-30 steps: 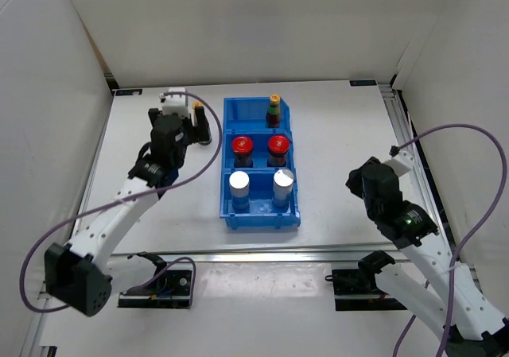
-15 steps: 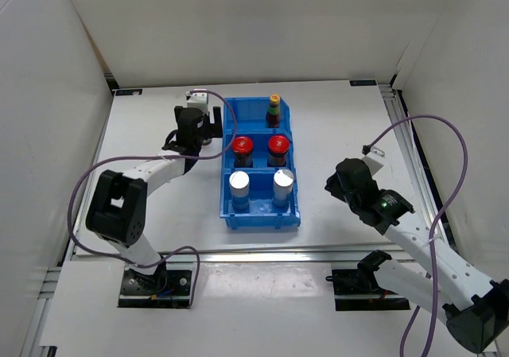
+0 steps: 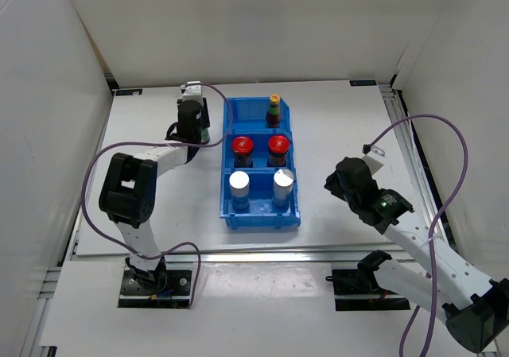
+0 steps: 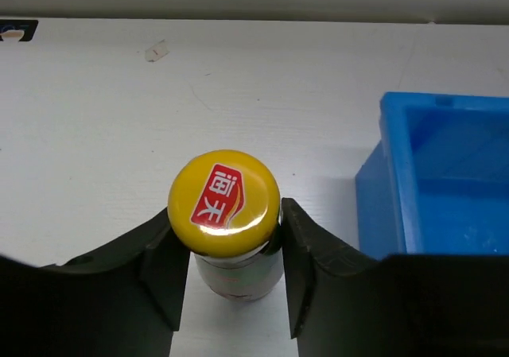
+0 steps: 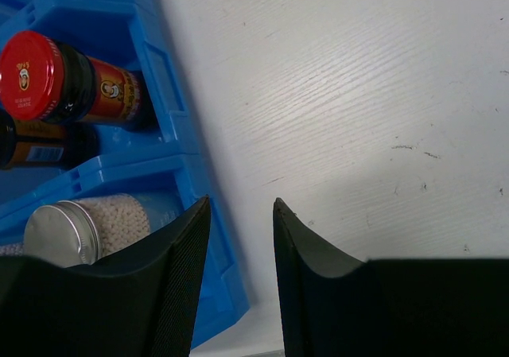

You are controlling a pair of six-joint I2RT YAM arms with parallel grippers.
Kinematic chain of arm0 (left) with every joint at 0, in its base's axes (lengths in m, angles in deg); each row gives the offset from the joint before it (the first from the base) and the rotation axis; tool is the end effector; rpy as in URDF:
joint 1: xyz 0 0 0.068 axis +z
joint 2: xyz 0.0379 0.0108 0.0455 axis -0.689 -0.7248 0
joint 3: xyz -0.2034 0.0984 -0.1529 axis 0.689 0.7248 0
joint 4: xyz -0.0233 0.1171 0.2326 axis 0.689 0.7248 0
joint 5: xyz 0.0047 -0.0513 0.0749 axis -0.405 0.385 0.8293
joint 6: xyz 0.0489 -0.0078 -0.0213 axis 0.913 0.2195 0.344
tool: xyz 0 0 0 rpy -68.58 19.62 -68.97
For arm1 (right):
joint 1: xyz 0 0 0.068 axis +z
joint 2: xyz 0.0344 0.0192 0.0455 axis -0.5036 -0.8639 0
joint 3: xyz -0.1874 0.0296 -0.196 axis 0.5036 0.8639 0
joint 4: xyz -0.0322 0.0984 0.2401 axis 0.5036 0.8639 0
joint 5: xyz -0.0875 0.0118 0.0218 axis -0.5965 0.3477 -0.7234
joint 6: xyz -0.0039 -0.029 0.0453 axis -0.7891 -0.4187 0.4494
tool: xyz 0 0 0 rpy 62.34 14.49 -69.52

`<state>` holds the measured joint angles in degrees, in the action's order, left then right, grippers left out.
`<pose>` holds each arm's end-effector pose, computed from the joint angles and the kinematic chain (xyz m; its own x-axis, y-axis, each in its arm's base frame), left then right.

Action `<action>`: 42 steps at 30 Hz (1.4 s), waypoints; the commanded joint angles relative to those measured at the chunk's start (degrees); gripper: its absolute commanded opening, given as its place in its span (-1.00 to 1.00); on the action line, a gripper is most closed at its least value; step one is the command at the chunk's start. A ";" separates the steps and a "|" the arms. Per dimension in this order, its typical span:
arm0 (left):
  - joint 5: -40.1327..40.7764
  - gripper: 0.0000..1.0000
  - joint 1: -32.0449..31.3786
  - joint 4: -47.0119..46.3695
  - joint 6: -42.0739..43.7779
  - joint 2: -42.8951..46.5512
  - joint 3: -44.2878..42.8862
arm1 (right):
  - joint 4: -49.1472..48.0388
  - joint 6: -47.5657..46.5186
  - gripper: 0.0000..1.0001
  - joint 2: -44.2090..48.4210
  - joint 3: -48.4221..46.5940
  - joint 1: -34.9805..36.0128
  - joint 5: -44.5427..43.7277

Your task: Organize the condiment bottles

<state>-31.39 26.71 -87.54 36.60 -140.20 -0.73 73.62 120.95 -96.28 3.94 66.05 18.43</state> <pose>0.4007 -0.1082 0.2222 -0.2902 0.0116 -0.9569 -0.0724 0.9968 0.0340 0.1547 0.0890 0.2806 -0.4453 0.4959 -0.7455 0.2731 0.8682 0.4144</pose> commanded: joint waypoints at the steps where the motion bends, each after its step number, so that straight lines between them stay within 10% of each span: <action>1: 0.74 -0.03 1.28 -1.73 -1.50 0.40 -2.90 | -1.84 0.54 -0.16 -0.18 -1.90 0.31 -1.47; 4: 0.21 -0.03 1.81 -1.73 -1.51 -0.21 -3.43 | -1.84 0.54 -0.16 -0.18 -1.90 0.31 -1.47; 10: -0.32 -0.78 1.81 2.12 -0.80 3.12 -6.23 | -1.84 0.54 -0.16 -0.18 -1.90 0.31 -1.47; 24: 4.78 -0.79 -3.11 10.04 0.51 12.00 -20.82 | -1.84 1.68 -0.16 3.42 -0.06 0.31 -1.99; 42: 1.35 -0.79 -12.43 10.04 -1.33 1.46 -27.43 | -1.84 1.69 -0.11 5.71 1.52 0.31 -2.53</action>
<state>-29.33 13.94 -72.92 37.08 -139.87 -27.81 73.46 121.45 -91.60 5.01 66.05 17.80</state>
